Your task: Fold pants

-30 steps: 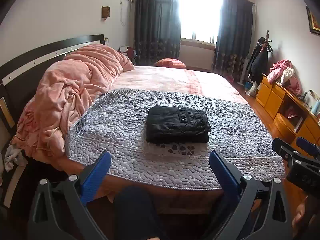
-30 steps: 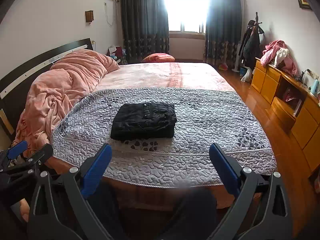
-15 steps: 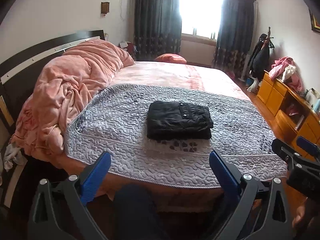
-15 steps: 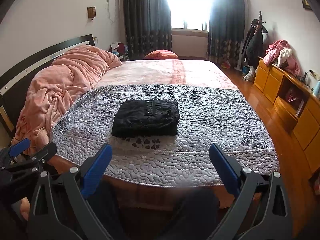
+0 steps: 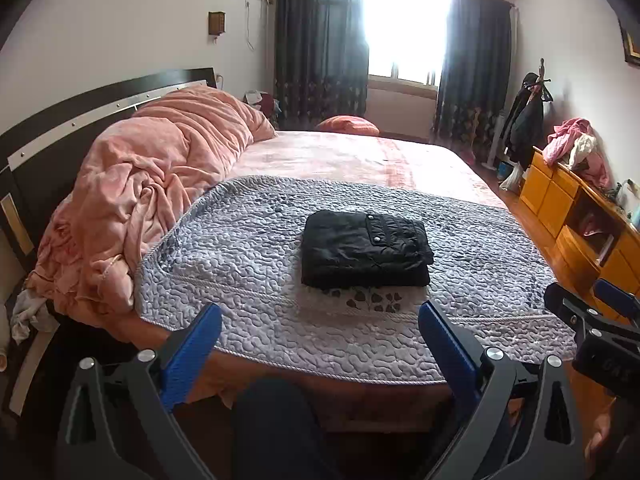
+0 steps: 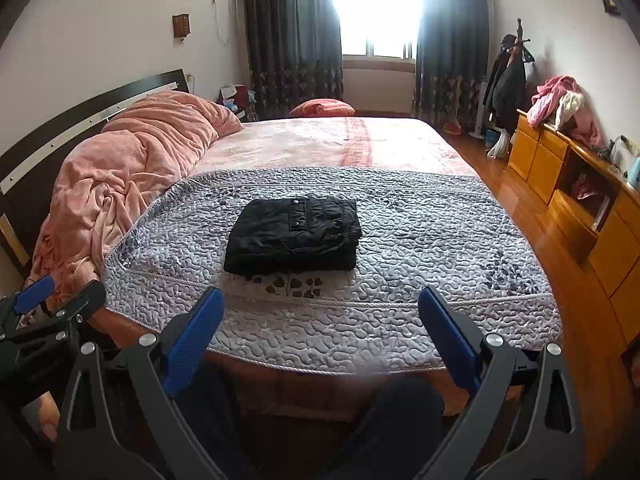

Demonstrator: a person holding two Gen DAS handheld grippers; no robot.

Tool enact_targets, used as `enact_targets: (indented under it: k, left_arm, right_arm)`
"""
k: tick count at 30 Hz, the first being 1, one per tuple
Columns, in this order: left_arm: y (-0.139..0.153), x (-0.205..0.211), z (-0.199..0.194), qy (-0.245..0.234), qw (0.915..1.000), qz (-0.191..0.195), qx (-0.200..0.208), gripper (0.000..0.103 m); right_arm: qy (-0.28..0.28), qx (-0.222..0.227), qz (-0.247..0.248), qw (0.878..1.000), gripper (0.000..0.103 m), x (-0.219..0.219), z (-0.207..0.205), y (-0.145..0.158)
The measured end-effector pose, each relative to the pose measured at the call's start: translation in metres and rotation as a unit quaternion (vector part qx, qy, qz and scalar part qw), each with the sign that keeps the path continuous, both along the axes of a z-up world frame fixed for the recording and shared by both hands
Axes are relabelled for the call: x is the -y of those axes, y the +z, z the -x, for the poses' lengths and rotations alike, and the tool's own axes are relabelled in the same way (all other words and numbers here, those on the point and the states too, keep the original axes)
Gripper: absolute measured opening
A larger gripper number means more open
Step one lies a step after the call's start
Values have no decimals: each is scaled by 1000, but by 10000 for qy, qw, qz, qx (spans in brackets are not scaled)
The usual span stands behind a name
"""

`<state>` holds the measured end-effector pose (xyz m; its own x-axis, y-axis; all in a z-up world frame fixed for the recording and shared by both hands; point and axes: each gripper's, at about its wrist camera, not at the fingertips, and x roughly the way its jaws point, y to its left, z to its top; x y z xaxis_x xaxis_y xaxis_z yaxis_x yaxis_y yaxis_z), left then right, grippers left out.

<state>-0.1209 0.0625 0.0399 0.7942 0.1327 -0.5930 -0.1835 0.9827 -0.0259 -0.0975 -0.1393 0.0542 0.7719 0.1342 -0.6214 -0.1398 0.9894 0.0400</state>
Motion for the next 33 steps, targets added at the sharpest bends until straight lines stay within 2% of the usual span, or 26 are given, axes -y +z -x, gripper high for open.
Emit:
enact_targets:
  k: [33]
  left_arm:
    - [3,-7,-2,4,9999,113,30,99]
  right_arm:
    - [-44,-10,-30,10000,97,-3,-2,-7]
